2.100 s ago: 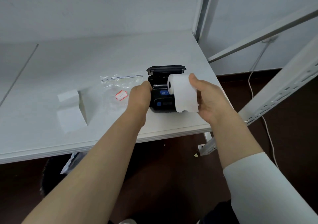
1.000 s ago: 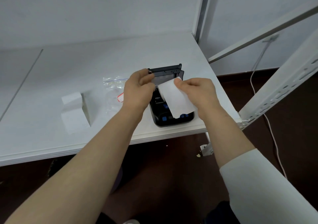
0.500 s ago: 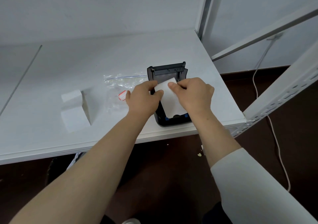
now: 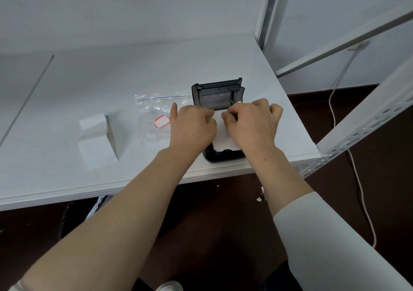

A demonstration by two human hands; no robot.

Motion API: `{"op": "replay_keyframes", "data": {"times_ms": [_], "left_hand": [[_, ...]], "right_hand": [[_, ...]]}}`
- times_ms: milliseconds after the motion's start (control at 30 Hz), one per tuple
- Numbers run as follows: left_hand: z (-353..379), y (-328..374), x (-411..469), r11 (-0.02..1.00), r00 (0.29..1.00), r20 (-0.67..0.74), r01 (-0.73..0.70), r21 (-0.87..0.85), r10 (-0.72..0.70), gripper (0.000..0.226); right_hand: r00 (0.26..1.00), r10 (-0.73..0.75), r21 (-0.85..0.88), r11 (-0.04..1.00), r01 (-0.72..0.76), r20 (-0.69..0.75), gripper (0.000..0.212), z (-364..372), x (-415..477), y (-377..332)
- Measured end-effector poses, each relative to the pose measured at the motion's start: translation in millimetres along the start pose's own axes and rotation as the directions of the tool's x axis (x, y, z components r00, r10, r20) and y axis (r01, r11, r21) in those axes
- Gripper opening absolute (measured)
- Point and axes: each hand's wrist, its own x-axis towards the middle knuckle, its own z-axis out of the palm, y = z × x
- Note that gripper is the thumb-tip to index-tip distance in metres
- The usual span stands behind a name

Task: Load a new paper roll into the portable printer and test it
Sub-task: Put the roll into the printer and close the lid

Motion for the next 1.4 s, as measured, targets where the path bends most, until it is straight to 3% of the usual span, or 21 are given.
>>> {"op": "replay_keyframes", "data": {"times_ms": [100, 167, 267, 367, 467, 533, 667, 833, 1000, 1167, 1300, 1400], "left_hand": [[0, -3, 2, 0.997, 0.998, 0.036, -0.056, 0.051, 0.054, 0.047], [-1, -3, 2, 0.995, 0.992, 0.084, -0.093, 0.017, 0.092, 0.046], [-5, -3, -1, 0.996, 0.988, 0.135, -0.074, -0.045, 0.080, 0.049], [-10, -3, -7, 0.994, 0.987, 0.147, -0.056, -0.091, 0.069, 0.046], [-14, -2, -10, 0.989, 0.980, 0.170, -0.086, -0.122, 0.106, 0.049], [-17, -1, -12, 0.988, 0.969, 0.210, -0.112, -0.106, 0.132, 0.047], [-19, -2, -15, 0.985, 0.953, 0.247, -0.172, -0.031, 0.174, 0.045], [-19, -4, -16, 0.963, 0.923, 0.339, -0.236, 0.130, 0.181, 0.081], [-16, -5, -16, 0.967, 0.933, 0.337, -0.193, 0.165, 0.128, 0.094], [-3, -8, -21, 0.959, 0.968, 0.172, -0.215, 0.185, 0.183, 0.080], [11, -13, -32, 0.952, 0.979, 0.036, -0.205, 0.229, 0.202, 0.095], [16, -16, -41, 0.957, 0.973, -0.072, -0.199, 0.210, 0.218, 0.085]], "right_hand": [[0.997, -0.005, 0.054, 0.999, 0.001, 0.076, 0.032, -5, 1, 0], [0.984, 0.023, 0.236, 0.970, -0.065, 0.177, 0.031, -12, 3, 5], [0.949, -0.011, 0.546, 0.820, -0.172, 0.316, 0.059, -29, 1, 18], [0.877, -0.189, 0.558, 0.823, -0.103, 0.441, 0.076, -41, -3, 30], [0.842, -0.238, 0.574, 0.813, -0.100, 0.484, 0.067, -42, -7, 34], [0.865, -0.209, 0.603, 0.787, -0.128, 0.456, 0.057, -40, -7, 32], [0.965, -0.029, 0.663, 0.732, -0.158, 0.261, 0.070, -37, 2, 28], [0.969, -0.129, 0.620, 0.784, -0.030, 0.210, 0.086, -26, 12, 20], [0.970, -0.174, 0.561, 0.827, 0.049, 0.171, 0.080, -18, 22, 15], [0.989, -0.134, 0.513, 0.854, 0.088, 0.054, 0.061, -19, 23, 23], [0.990, -0.140, 0.506, 0.855, 0.111, 0.020, 0.040, -17, 18, 27], [0.995, -0.101, 0.511, 0.856, 0.076, 0.022, 0.036, -20, 14, 28]]}}
